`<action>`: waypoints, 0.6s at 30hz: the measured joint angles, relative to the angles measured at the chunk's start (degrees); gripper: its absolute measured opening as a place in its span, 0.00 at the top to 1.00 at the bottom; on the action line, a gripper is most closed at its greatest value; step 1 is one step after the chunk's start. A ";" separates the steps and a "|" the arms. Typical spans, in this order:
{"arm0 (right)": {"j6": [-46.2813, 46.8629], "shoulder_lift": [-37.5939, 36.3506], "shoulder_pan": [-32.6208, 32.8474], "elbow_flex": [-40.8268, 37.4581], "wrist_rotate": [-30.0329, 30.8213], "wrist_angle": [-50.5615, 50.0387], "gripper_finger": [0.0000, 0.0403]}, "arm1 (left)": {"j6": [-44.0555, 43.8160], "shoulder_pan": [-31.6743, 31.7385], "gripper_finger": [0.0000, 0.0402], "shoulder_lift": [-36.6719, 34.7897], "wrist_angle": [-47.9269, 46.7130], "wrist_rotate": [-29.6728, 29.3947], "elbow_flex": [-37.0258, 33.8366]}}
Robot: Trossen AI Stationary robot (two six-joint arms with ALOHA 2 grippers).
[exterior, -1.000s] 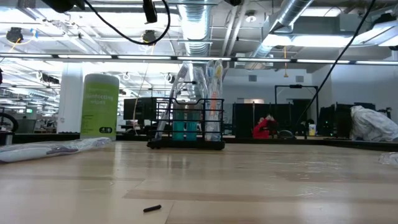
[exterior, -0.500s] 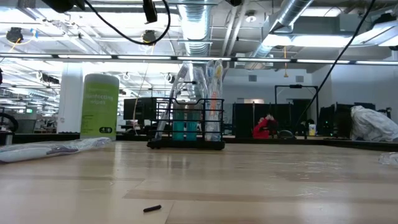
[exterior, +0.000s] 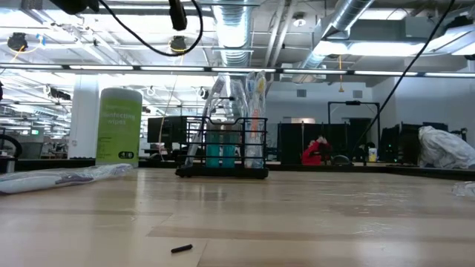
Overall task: Pick & Place toothbrushing station
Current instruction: Put the top green toothbrush into the black mesh organizer
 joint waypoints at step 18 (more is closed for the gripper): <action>0.10 -3.84 1.71 0.02 -3.23 -10.03 0.29 | 1.41 -0.02 0.98 -2.52 -6.47 -0.79 0.03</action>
